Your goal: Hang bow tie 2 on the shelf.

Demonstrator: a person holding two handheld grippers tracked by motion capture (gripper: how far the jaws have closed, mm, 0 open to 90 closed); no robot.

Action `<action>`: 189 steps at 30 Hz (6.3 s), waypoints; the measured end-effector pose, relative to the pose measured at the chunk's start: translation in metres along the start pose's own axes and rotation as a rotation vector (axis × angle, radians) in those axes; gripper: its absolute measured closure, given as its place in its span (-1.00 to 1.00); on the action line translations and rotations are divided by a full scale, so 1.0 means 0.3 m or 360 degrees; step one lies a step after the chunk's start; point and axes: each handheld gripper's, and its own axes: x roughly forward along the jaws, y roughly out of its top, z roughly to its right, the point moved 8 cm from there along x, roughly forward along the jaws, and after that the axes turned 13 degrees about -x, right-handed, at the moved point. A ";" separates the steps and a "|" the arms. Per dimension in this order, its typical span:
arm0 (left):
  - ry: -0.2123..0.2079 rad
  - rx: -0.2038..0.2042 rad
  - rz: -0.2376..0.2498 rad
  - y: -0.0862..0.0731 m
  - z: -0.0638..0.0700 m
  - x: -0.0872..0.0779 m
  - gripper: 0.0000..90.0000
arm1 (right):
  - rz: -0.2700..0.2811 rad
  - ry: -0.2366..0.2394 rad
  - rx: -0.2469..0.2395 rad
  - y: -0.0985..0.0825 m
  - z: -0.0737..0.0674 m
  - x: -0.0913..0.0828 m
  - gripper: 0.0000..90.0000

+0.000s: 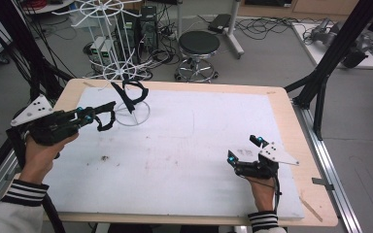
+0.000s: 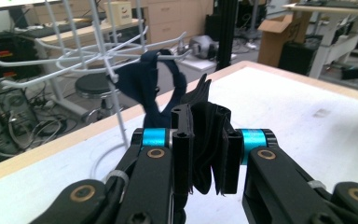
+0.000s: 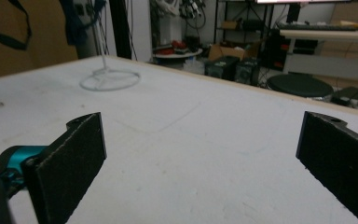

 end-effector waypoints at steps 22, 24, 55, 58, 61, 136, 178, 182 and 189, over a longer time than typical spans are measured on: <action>0.0242 -0.0031 0.0020 0.026 -0.110 -0.042 0.77 | 0.0084 -0.0069 -0.0089 0.030 -0.015 -0.032 -0.98; 0.0262 -0.0032 0.0027 0.031 -0.120 -0.043 0.77 | 0.0095 -0.0072 -0.0083 0.031 -0.011 -0.033 -0.98; 0.0643 -0.0089 0.0063 0.101 -0.308 -0.044 0.77 | 0.0123 -0.0098 -0.0052 0.039 -0.002 -0.062 -0.98; 0.0654 -0.0089 0.0072 0.110 -0.321 -0.037 0.77 | 0.0170 -0.0125 -0.0035 0.039 -0.002 -0.080 -0.98; 0.0665 -0.0095 0.0083 0.117 -0.332 -0.028 0.77 | 0.0183 -0.0142 -0.0037 0.036 0.003 -0.094 -0.98; 0.0532 -0.0068 0.0071 0.177 -0.228 0.203 0.77 | 0.0145 -0.0100 -0.0013 -0.070 -0.050 -0.039 -0.98; 0.0114 0.0138 0.0215 0.164 -0.165 0.085 -0.77 | 0.0124 -0.0131 -0.0017 -0.076 -0.048 -0.042 -0.98; 0.0040 0.0150 0.0223 0.153 -0.149 0.064 -0.88 | 0.0133 -0.0142 -0.0004 -0.075 -0.044 -0.043 -0.98; -0.0111 0.0155 0.0208 0.101 -0.092 0.055 -0.96 | 0.0127 -0.0145 -0.0008 -0.076 -0.045 -0.042 -0.98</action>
